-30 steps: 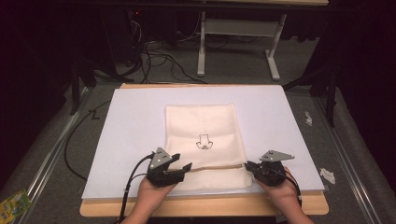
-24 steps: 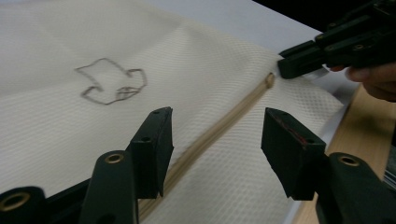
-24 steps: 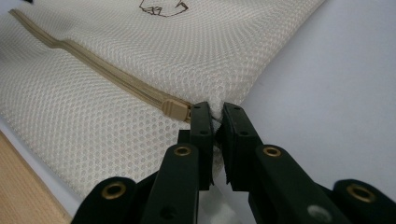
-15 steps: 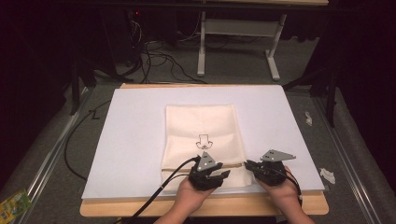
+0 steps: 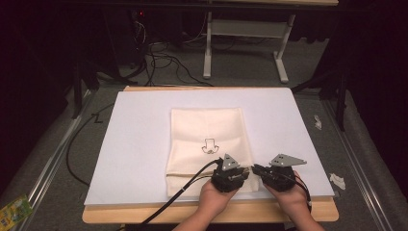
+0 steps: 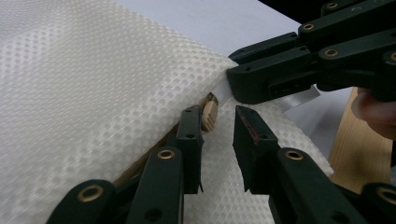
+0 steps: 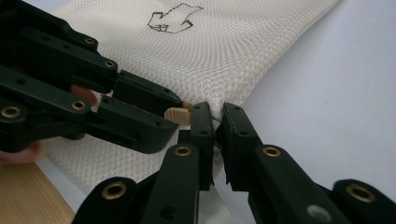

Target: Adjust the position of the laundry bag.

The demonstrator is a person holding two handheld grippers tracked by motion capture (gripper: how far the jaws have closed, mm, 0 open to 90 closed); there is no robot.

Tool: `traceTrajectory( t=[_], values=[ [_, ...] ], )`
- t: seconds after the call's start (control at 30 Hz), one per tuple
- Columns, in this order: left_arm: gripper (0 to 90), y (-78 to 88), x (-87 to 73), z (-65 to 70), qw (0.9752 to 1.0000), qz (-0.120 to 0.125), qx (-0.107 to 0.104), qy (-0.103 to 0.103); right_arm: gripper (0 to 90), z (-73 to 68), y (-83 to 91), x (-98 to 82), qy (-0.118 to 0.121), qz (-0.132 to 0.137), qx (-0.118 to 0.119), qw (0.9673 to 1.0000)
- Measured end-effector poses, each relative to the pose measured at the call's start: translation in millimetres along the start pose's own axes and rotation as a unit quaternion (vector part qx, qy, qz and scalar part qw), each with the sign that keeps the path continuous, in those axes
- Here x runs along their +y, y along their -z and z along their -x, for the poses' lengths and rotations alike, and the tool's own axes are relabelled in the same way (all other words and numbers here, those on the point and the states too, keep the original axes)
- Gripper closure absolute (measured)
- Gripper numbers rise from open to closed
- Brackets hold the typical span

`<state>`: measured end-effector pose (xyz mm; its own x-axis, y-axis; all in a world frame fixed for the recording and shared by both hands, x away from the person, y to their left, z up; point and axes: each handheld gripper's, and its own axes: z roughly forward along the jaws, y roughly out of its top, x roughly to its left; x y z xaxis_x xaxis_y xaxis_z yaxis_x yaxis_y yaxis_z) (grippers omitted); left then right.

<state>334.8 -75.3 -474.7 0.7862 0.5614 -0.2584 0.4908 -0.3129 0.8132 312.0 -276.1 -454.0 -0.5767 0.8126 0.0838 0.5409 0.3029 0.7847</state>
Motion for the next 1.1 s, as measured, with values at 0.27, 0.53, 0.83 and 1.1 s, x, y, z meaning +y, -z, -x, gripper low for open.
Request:
traceTrajectory(
  t=[0.27,0.53,0.83,1.1],
  values=[
    [86.4,-3.4,4.5,0.4,0.9999,-0.002,0.006,0.014,85.0,0.2,1.1,0.4,0.002,0.003,-0.002,1.0000],
    [87.6,-1.1,4.0,-1.1,0.9999,-0.006,0.002,0.011,84.9,-1.5,1.2,0.8,0.005,0.002,-0.003,1.0000],
    [87.6,5.1,0.7,-8.6,0.9997,-0.007,0.002,0.021,85.2,0.6,2.3,0.5,0.000,0.003,-0.008,1.0000],
    [87.5,7.1,-1.0,-7.7,0.9998,-0.004,0.000,0.021,85.1,0.2,1.9,0.2,0.000,0.004,-0.005,1.0000]
  ],
)
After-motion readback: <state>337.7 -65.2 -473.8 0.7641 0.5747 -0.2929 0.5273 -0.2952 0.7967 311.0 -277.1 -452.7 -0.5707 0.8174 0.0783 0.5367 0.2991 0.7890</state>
